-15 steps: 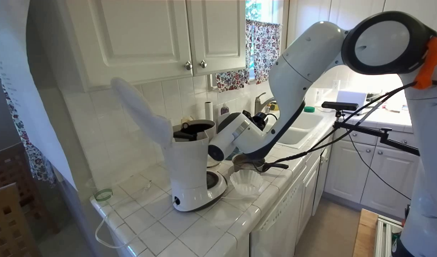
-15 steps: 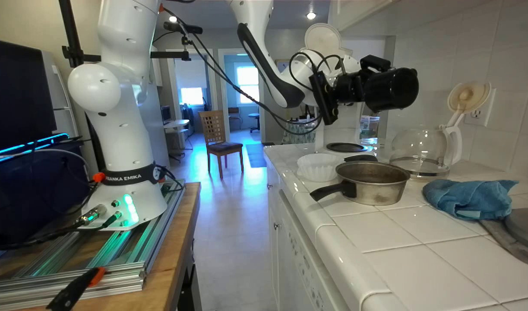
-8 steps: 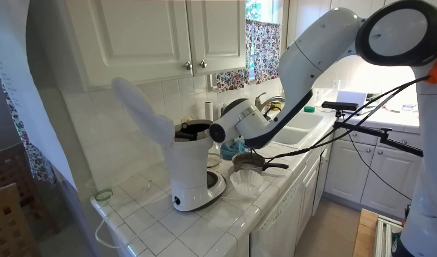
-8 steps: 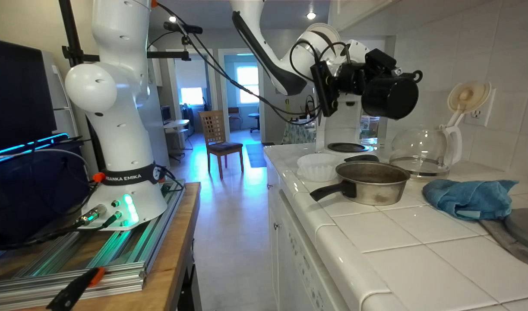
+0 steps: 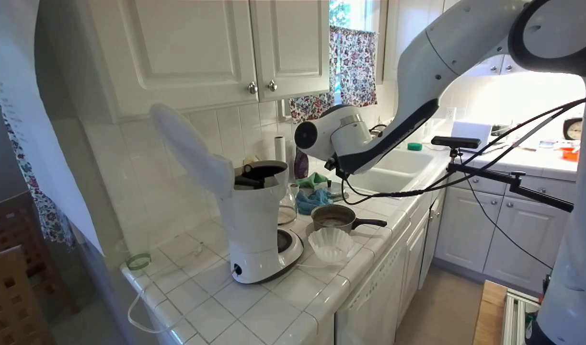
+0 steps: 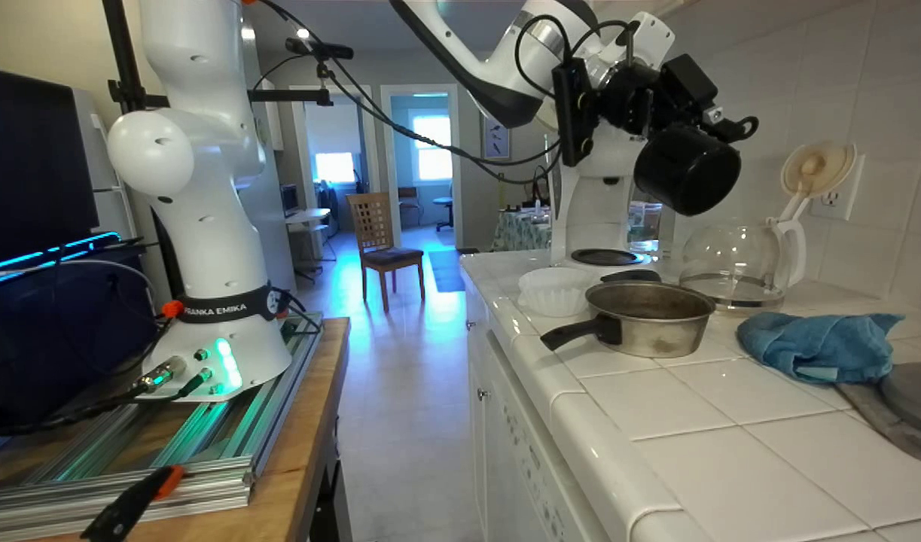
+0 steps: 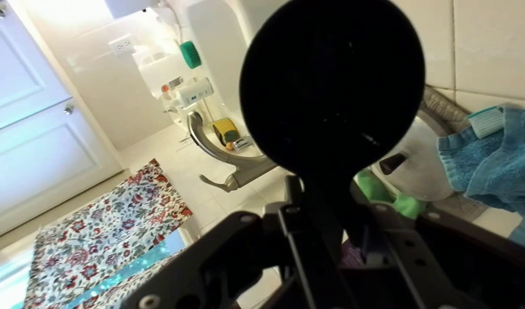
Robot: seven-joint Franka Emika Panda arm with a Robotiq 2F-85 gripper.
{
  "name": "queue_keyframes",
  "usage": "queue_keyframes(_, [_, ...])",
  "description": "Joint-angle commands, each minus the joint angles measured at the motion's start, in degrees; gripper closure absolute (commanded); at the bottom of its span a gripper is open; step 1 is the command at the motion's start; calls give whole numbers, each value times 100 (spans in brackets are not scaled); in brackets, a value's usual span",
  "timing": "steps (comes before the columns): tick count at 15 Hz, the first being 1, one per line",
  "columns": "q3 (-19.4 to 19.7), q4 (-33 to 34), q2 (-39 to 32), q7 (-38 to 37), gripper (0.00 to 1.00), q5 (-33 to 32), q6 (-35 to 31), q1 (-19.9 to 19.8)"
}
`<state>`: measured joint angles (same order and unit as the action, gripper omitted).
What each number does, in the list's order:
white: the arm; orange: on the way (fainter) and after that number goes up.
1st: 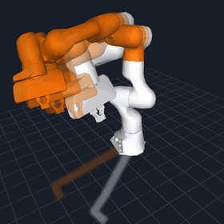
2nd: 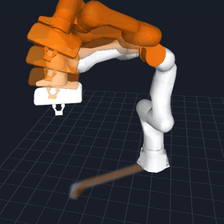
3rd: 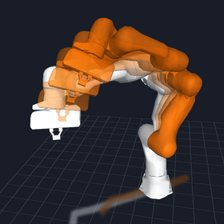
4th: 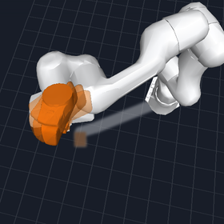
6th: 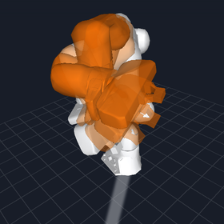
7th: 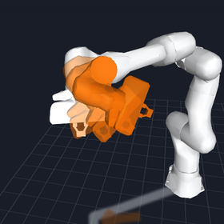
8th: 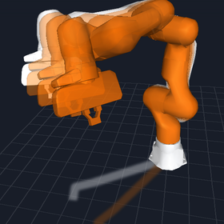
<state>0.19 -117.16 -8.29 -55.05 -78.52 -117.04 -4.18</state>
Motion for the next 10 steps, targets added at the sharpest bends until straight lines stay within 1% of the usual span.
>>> queue_keyframes(1, [264,-270,368,900,94,659,-1067,-272])
queue_keyframes(2, [356,-309,400,1199,94,857,-1453,-362])
queue_keyframes(6, [676,-461,449,2185,94,1650,-2549,-600])
queue_keyframes(8, [809,-606,464,2926,94,2229,-3256,-734])
queue_keyframes(10, [897,-748,434,3714,94,2927,-3770,-819])
